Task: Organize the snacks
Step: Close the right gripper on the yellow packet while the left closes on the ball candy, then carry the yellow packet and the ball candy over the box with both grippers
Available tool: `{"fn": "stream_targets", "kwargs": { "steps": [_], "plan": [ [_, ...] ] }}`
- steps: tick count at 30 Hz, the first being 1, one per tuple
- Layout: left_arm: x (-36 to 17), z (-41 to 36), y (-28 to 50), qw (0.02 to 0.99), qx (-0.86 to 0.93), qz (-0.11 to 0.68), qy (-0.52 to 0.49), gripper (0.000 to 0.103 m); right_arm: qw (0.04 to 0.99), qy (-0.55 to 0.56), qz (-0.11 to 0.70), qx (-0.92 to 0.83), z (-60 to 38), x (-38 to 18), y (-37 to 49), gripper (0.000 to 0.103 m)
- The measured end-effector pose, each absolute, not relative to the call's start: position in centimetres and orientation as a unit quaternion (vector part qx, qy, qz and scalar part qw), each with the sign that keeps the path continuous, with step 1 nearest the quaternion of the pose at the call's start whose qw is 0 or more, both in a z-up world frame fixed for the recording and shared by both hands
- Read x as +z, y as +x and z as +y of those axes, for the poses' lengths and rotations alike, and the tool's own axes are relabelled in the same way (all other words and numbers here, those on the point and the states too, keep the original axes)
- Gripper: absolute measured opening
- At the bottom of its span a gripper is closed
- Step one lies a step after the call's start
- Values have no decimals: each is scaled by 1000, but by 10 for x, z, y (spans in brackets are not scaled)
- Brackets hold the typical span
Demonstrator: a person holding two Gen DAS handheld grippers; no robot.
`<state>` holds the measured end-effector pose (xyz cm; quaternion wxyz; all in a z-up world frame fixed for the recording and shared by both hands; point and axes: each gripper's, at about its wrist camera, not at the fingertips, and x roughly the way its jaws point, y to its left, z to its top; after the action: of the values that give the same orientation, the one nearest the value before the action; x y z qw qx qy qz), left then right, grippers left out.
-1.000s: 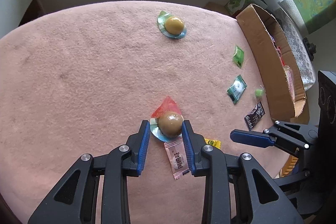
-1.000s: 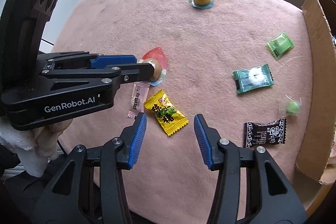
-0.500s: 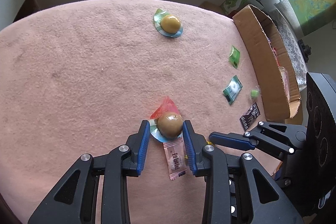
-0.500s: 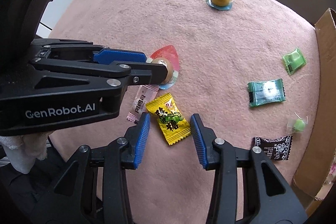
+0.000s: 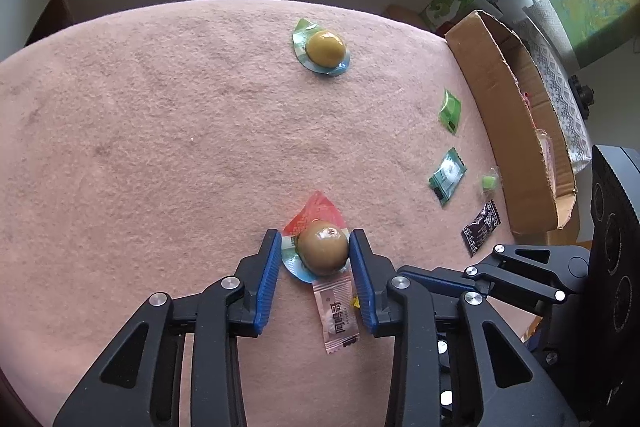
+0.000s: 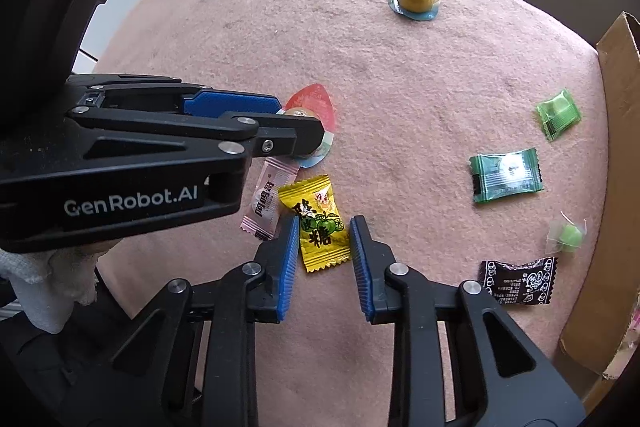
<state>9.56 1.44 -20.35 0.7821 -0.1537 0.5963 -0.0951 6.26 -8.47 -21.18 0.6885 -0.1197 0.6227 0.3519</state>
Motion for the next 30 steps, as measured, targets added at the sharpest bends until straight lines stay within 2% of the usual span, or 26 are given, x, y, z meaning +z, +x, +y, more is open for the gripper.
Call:
{"fn": "stream_targets", "kwargs": {
  "steps": [9,11,13,18,20,22,30],
  "plan": [
    [-199,26,95,787,-86,587,-170,27,692,-106,622,352,-97,-206,65,20],
    [-198,28,94,787,-84,586,-173,27,692,-96,621,356,-100,-204,66,10],
    [-196,30,94,789,-83,583,-177,27,694,-90,620,356,-101,-200,67,9],
    [-197,30,95,790,-82,583,-172,27,693,-103,622,350,-99,-202,70,9],
    [-199,30,95,789,-79,585,-172,27,696,-110,625,336,-94,-205,72,19],
    [-200,32,95,788,-76,585,-176,27,694,-111,630,330,-94,-209,75,22],
    [-197,34,95,790,-75,582,-179,27,687,-120,627,347,-92,-211,75,21]
  ]
}}
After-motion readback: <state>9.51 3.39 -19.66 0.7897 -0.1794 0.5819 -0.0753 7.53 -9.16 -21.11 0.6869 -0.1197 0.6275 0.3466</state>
